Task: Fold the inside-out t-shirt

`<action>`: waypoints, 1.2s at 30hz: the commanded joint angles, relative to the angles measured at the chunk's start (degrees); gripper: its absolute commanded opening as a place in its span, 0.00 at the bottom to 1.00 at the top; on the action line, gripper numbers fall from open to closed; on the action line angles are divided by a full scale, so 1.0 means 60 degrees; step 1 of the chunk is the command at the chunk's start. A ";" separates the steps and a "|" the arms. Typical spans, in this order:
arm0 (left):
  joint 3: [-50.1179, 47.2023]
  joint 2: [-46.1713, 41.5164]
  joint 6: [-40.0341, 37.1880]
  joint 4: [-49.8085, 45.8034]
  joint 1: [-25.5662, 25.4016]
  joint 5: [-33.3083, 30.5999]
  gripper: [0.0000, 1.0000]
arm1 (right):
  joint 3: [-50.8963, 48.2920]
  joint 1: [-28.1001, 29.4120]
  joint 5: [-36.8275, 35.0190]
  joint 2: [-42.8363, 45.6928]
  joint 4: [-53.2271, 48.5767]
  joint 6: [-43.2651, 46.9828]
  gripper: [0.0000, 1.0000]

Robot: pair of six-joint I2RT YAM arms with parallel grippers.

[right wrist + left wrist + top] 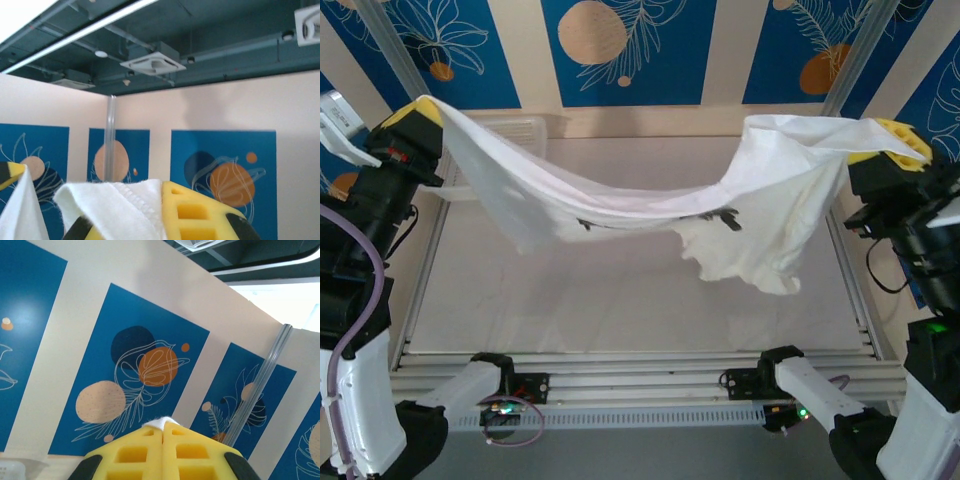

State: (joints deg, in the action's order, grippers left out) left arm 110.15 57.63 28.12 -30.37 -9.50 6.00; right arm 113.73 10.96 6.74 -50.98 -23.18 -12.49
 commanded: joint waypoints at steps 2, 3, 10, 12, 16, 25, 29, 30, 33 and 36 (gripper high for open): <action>0.0526 0.0427 -0.0150 0.0111 0.0074 -0.0077 0.00 | 0.0694 0.0009 0.0395 -0.0865 0.0166 0.0793 0.00; 0.0524 0.0685 -0.0167 0.0124 0.0081 -0.0191 0.00 | 0.0689 0.0019 0.0313 -0.1107 0.0183 0.1088 0.00; 0.0250 0.3093 0.0000 0.1655 0.0074 0.0010 0.00 | 0.0922 -0.0278 -0.0079 -0.3579 0.0409 0.2317 0.00; 0.0290 0.3805 0.0045 0.2268 0.0085 0.0142 0.00 | 0.1253 -0.0818 0.0354 -0.4360 0.0451 0.1760 0.00; 0.1582 0.5010 -0.0362 0.2219 0.0090 0.0027 0.00 | 0.3145 -0.2169 0.1519 -0.5989 0.0532 0.0092 0.00; 0.3464 0.5209 -0.1545 0.1828 0.0162 -0.0193 0.00 | 0.7934 -0.2626 0.2508 -0.8210 -0.0230 -0.1442 0.00; 0.2134 0.4786 -0.1980 0.2051 0.0177 -0.0120 0.00 | 0.6979 -0.2611 0.3165 -0.7738 -0.1493 -0.0758 0.00; 0.1504 0.4655 -0.2030 0.2286 0.0177 0.0279 0.00 | 0.6418 -0.2608 0.3354 -0.7517 -0.1961 -0.0423 0.00; -0.0963 0.4165 -0.2065 0.3342 0.0167 0.1606 0.00 | 0.4053 -0.2431 0.3659 -0.6688 -0.3236 0.0888 0.00; -0.3756 0.3755 -0.1628 0.4512 0.0106 0.2213 0.00 | -0.0578 -0.2284 0.3931 -0.5034 -0.2353 0.1481 0.02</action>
State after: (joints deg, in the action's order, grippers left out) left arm 99.33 78.11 17.67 -8.64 -9.04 13.04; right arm 127.63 -3.36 27.24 -83.79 -33.58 -9.43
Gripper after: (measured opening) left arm 0.050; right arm 0.064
